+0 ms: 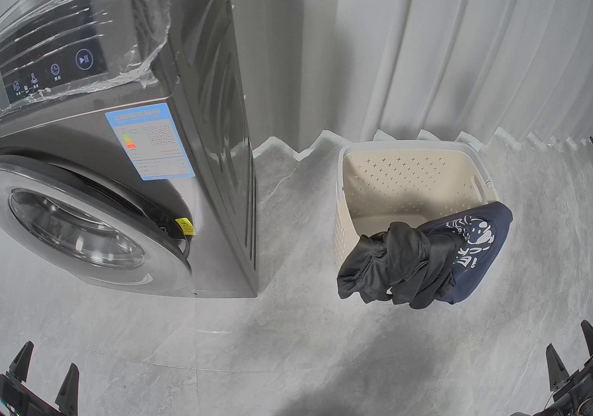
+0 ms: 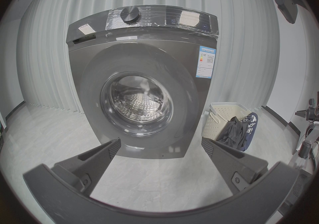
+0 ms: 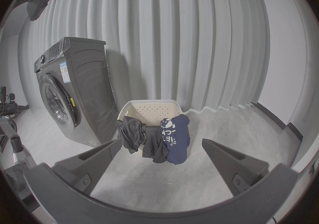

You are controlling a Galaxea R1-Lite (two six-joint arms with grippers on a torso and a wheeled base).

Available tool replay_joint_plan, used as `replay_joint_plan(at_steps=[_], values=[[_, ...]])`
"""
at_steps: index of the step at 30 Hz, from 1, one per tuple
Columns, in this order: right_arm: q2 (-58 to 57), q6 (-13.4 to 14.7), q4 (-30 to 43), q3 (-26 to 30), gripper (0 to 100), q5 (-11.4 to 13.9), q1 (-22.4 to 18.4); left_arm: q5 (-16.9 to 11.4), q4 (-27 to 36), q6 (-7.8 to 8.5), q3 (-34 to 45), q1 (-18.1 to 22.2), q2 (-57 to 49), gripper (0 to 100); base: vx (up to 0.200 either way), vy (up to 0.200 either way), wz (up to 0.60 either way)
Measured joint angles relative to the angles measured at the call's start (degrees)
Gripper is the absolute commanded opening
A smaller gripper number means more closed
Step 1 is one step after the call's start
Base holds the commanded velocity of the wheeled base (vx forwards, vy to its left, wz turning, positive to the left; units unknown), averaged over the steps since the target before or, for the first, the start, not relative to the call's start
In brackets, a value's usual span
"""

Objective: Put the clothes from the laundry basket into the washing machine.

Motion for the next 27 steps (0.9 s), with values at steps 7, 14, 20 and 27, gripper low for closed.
replay_joint_plan(at_steps=[7,14,20,27], values=[[0.0,0.0,0.0,0.0,100,0.02,0.0,0.01,0.05,0.0,0.0,0.0,-0.02,100,0.0,0.2,0.0],[0.0,0.0,0.0,0.0,100,0.0,0.0,0.0,0.05,0.0,0.0,0.0,0.0,100,0.0,0.057,0.0],[0.0,0.0,0.02,0.0,100,0.0,-0.07,0.01,0.0,0.0,0.0,0.0,0.0,100,-0.067,0.0,0.0],[0.0,0.0,0.0,0.0,100,0.02,0.0,0.01,0.02,0.02,0.0,0.0,0.0,100,-0.2,0.0,0.0]])
